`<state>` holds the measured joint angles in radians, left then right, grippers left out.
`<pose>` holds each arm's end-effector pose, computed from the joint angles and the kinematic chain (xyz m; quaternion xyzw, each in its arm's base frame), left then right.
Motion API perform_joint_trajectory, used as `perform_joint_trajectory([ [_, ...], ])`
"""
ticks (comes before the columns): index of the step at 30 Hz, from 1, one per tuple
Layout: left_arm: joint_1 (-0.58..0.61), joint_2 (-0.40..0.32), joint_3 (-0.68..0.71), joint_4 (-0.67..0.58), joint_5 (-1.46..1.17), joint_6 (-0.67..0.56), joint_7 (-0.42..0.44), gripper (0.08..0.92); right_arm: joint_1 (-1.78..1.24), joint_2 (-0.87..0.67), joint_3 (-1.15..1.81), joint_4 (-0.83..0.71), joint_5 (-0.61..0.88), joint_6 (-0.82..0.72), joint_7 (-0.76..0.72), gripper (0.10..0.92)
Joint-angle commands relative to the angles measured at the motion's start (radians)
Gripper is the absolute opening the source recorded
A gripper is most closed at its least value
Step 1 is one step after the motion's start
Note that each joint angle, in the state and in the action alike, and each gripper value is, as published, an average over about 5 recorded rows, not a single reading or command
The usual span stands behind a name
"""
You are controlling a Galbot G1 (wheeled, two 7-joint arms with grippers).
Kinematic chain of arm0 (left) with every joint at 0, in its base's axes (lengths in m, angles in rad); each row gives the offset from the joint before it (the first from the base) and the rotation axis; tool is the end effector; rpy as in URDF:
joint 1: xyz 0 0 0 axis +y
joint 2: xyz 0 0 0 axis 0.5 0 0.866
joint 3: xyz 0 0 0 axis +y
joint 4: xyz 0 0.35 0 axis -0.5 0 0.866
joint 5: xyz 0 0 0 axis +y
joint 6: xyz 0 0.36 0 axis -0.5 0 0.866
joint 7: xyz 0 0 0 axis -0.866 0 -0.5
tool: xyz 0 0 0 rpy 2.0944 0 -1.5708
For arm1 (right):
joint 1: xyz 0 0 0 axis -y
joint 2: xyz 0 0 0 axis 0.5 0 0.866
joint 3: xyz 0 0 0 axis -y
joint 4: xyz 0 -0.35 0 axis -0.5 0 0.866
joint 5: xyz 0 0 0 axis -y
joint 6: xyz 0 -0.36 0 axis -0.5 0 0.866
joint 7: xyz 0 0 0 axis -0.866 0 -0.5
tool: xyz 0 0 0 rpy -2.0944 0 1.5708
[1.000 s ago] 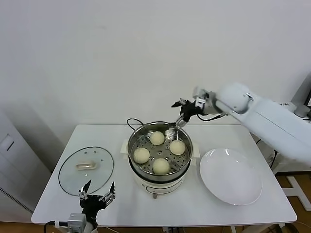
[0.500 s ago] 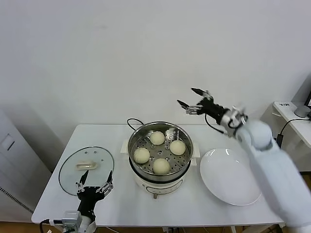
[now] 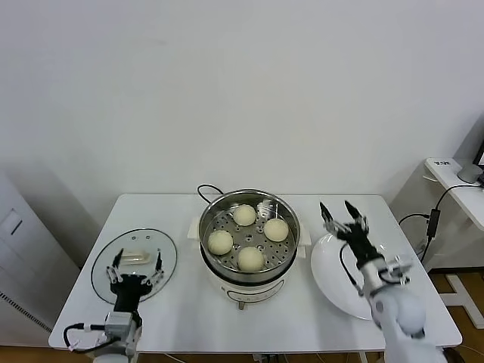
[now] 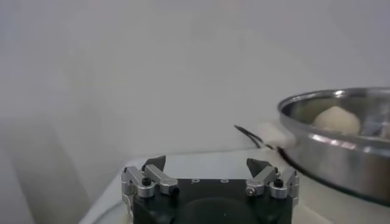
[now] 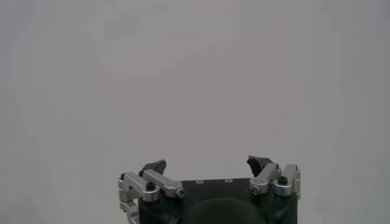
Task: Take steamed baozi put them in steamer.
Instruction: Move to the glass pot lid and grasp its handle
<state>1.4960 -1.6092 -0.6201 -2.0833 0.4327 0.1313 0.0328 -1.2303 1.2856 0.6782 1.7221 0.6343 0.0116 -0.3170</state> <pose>0.2056 0.0236 -0.2927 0.0554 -0.9740 -0.2145 0.0484 0.2969 -0.1358 -0.3279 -0.1045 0.9810 0.1579 0.0428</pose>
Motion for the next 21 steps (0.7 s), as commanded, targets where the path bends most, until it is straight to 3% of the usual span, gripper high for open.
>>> perform_joint_trajectory([
  [1,-0.123,0.102,-0.006,0.099,0.940,-0.035,-0.080,0.823,-0.198,0.065,0.045,0.046,0.033,0.054,0.049,0.823],
  [5,-0.109,0.228,0.016,0.131,1.117,-0.007,0.008,0.823,-0.198,0.040,0.038,0.039,0.040,0.056,0.047,0.823],
  [8,-0.147,0.279,0.012,0.216,1.132,-0.035,0.026,0.823,-0.201,0.025,0.046,0.037,0.055,0.055,0.047,0.823],
  [13,-0.210,0.294,-0.028,0.348,1.177,-0.083,0.014,0.823,-0.201,0.015,0.066,0.025,0.070,0.051,0.046,0.823],
  [21,-0.191,0.280,-0.038,0.372,1.167,-0.080,0.018,0.823,-0.199,-0.004,0.075,0.005,0.075,0.049,0.044,0.823],
])
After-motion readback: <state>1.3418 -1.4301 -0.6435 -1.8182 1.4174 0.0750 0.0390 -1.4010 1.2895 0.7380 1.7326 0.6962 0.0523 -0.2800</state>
